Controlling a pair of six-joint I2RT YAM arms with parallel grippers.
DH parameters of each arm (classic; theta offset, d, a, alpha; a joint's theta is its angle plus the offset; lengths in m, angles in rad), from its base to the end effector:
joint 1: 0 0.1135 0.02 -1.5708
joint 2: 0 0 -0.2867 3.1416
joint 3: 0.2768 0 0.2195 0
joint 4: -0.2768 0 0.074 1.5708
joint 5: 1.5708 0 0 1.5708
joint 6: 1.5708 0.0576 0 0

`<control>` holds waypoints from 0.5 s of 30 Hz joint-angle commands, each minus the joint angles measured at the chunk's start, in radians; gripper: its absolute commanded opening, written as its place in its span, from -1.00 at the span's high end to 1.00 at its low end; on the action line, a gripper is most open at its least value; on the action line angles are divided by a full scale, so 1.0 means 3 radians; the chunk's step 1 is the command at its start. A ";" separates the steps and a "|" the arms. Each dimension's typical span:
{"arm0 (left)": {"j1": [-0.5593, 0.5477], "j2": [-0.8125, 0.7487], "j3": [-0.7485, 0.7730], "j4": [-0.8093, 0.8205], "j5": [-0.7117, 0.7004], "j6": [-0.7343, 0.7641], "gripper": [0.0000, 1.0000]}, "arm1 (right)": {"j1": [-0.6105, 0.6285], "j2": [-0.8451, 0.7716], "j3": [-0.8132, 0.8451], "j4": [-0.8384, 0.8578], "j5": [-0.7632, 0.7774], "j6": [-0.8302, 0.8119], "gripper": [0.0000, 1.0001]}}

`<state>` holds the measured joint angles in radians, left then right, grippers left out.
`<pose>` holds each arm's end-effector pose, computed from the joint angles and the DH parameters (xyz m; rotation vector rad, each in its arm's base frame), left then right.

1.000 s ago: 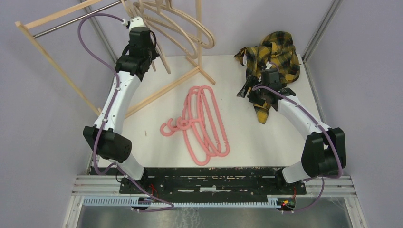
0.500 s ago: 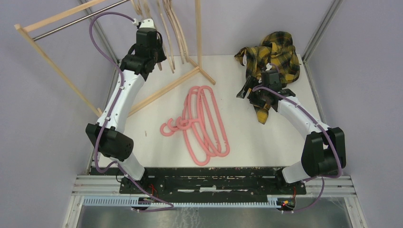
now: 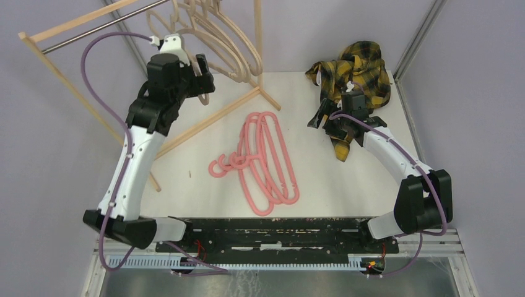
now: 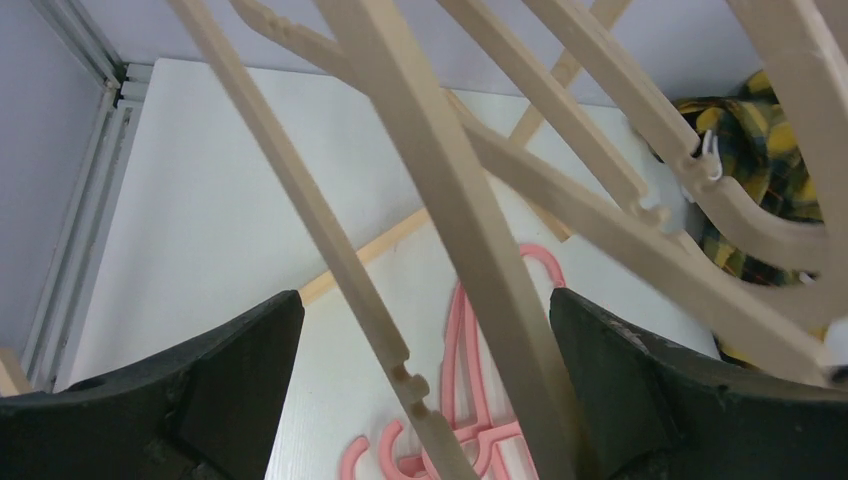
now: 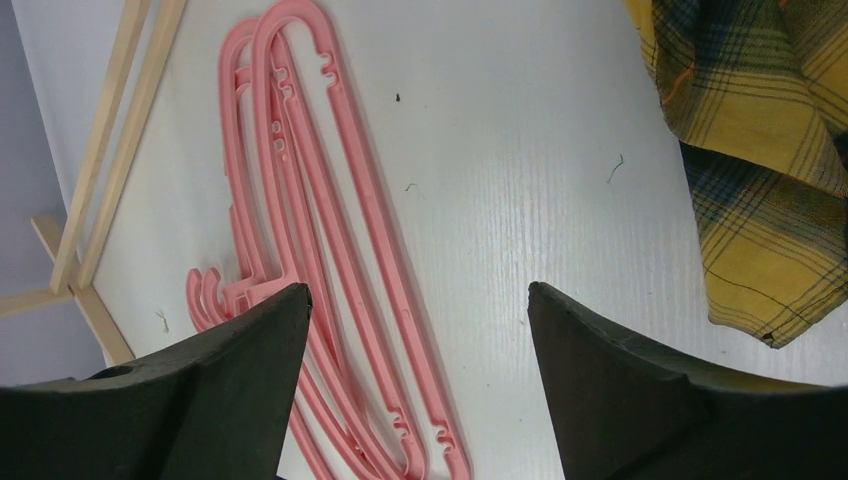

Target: Organize the hangers

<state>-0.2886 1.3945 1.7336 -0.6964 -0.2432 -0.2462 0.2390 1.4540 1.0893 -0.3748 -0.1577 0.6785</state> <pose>0.2633 -0.0637 0.4771 -0.1216 1.9153 -0.1253 0.2912 0.0803 0.2908 0.4390 2.3473 0.6355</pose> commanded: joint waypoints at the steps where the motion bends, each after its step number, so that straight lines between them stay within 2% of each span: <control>1: -0.0009 -0.0533 -0.0530 0.0214 0.0269 0.0075 -0.98 | -0.0004 -0.0105 -0.0009 0.0129 -0.0109 -0.0087 -0.76; 4: -0.0010 -0.0861 -0.0934 0.0341 0.0348 0.0039 -0.98 | 0.0052 -0.0064 0.0009 0.0132 -0.0128 -0.0113 -0.75; 8: -0.0009 -0.1117 -0.1225 0.0338 0.0499 -0.0003 -0.98 | 0.0172 -0.0009 0.0041 0.0139 -0.0119 -0.0148 -0.72; 15: -0.0010 -0.1596 -0.1880 0.0449 0.0739 -0.0197 -0.98 | 0.0933 0.0285 0.0358 0.0021 0.0179 -0.0307 -0.68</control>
<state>-0.2886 0.9951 1.2499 -0.6228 -0.0860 -0.2489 0.3977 1.4818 1.1053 -0.3794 -0.1490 0.6308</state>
